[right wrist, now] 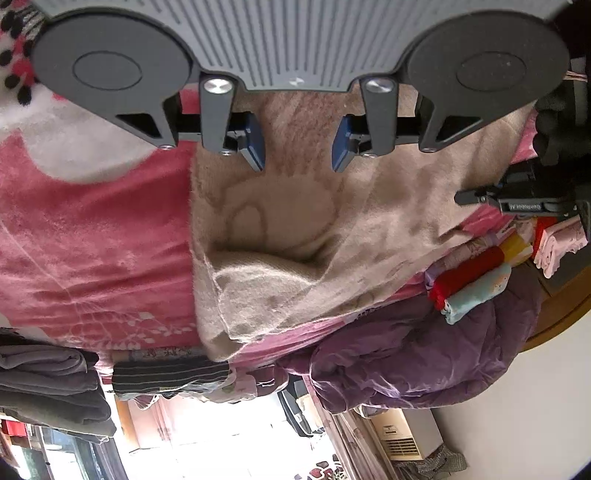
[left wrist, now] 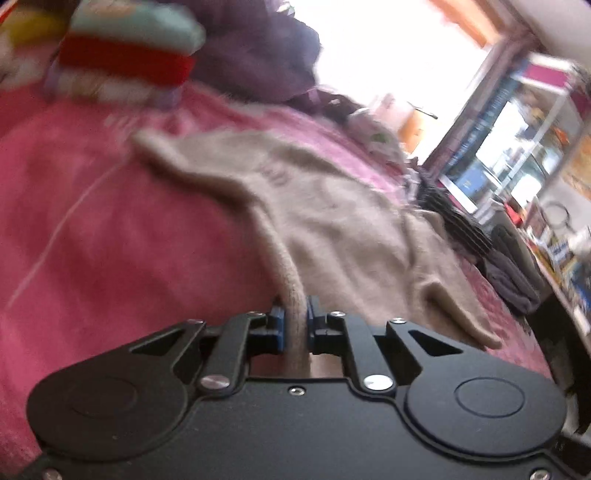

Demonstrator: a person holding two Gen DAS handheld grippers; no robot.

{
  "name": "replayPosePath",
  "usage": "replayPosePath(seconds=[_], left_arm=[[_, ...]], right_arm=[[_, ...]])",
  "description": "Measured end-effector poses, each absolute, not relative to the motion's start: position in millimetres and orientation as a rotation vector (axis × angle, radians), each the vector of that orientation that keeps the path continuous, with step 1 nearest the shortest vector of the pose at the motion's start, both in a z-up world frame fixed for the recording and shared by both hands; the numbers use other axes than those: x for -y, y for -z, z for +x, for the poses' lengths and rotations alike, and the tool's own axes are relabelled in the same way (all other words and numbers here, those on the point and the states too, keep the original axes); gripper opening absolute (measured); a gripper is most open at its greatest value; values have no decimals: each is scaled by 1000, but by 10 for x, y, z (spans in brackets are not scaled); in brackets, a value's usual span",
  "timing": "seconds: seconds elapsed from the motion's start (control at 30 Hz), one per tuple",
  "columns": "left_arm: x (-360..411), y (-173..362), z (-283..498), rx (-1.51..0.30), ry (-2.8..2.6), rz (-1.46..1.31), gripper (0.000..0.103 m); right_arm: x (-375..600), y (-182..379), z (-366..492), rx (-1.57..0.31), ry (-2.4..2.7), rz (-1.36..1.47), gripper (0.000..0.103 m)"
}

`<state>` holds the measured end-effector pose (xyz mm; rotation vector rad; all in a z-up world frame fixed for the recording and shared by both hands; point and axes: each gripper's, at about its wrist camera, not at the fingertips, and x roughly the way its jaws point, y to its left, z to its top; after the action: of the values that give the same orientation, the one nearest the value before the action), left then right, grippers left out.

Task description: Fold clothes

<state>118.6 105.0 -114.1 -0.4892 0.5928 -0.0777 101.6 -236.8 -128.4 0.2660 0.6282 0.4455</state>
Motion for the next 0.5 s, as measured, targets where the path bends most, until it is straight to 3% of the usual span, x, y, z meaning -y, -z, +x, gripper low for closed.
replayPosePath(seconds=[0.5], left_arm=[[182, 946, 1284, -528, 195, 113, 7]], right_arm=[[2457, 1210, 1079, -590, -459, 319, 41]])
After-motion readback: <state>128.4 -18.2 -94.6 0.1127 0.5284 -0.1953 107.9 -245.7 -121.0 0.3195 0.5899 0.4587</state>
